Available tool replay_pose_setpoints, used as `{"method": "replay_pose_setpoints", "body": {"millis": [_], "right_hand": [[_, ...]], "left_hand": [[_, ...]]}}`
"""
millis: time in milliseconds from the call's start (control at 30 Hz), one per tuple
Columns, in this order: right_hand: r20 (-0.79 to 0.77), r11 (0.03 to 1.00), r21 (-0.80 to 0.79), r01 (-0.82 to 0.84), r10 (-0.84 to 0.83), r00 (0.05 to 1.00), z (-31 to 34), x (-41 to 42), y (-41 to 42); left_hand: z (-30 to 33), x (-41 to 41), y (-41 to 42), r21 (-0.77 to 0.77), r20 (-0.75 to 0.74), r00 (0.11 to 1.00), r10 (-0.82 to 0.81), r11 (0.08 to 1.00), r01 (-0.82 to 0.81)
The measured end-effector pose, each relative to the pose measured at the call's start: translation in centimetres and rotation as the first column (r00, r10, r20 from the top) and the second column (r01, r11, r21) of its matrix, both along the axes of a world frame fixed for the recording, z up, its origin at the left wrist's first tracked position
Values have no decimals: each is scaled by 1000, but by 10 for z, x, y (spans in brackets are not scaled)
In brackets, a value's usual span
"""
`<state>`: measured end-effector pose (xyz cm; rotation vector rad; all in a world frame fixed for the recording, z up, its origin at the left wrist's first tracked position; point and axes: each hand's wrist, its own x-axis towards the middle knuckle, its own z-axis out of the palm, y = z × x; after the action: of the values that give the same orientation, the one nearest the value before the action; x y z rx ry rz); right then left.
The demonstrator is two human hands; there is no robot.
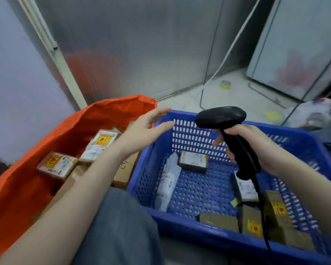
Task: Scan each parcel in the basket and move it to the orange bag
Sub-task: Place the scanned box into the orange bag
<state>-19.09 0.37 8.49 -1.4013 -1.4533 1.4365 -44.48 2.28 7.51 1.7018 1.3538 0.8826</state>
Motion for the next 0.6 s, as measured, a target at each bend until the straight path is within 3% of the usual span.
{"method": "replay_pose_setpoints", "body": {"millis": [333, 600], "right_hand": [[11, 978, -99, 185, -185, 983, -48, 150, -20], [103, 951, -247, 185, -163, 981, -111, 207, -17]], "left_hand": [[-70, 138, 33, -166, -118, 956, -269, 954, 248], [-144, 174, 55, -354, -160, 939, -304, 906, 233]]}}
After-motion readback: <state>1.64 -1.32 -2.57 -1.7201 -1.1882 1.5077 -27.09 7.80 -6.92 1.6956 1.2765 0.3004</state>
